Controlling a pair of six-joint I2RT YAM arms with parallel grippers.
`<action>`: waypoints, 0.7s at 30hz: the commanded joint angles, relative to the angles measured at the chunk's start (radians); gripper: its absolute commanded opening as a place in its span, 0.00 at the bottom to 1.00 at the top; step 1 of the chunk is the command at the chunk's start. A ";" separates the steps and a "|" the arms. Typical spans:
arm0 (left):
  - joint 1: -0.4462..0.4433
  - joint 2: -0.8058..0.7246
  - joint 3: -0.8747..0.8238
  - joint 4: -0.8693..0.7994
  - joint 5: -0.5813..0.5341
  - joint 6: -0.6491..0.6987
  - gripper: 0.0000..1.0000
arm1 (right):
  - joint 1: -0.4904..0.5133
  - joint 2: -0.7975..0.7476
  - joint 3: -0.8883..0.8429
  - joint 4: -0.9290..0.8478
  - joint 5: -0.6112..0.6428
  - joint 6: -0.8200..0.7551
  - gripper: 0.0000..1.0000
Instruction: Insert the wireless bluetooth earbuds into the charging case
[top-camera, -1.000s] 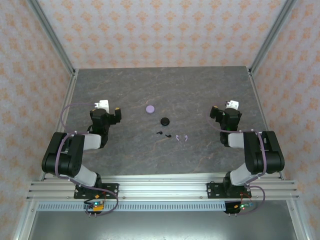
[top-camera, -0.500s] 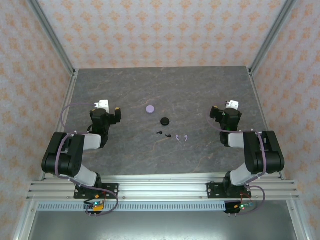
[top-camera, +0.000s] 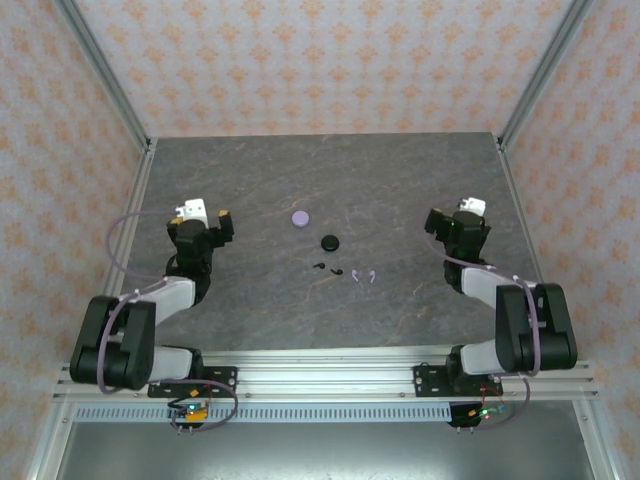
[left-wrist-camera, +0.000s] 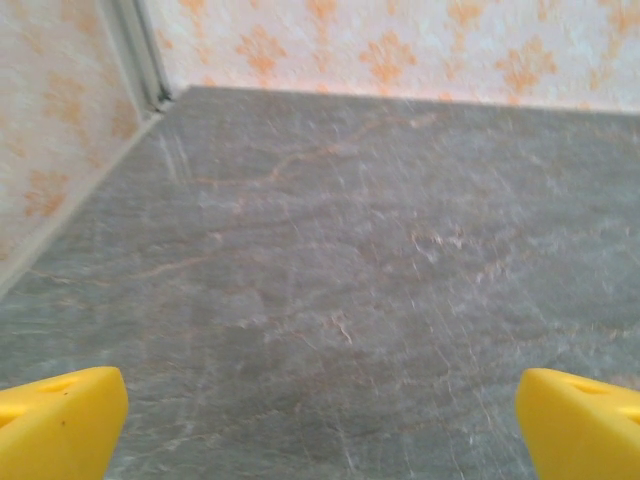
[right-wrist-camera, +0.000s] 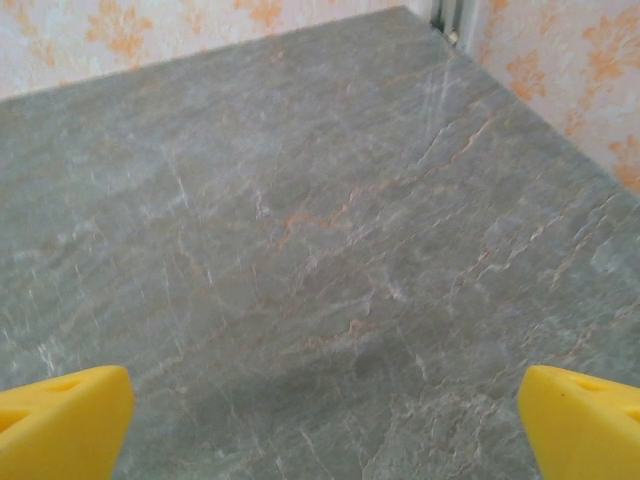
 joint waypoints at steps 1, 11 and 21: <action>0.007 -0.102 0.020 -0.196 -0.055 -0.095 1.00 | -0.005 -0.061 0.081 -0.229 0.051 0.100 0.99; -0.019 -0.308 0.171 -0.683 0.162 -0.231 1.00 | 0.005 -0.059 0.307 -0.639 -0.212 0.246 0.99; -0.181 -0.216 0.260 -0.822 0.434 -0.367 0.96 | 0.130 -0.017 0.372 -0.766 -0.524 0.235 1.00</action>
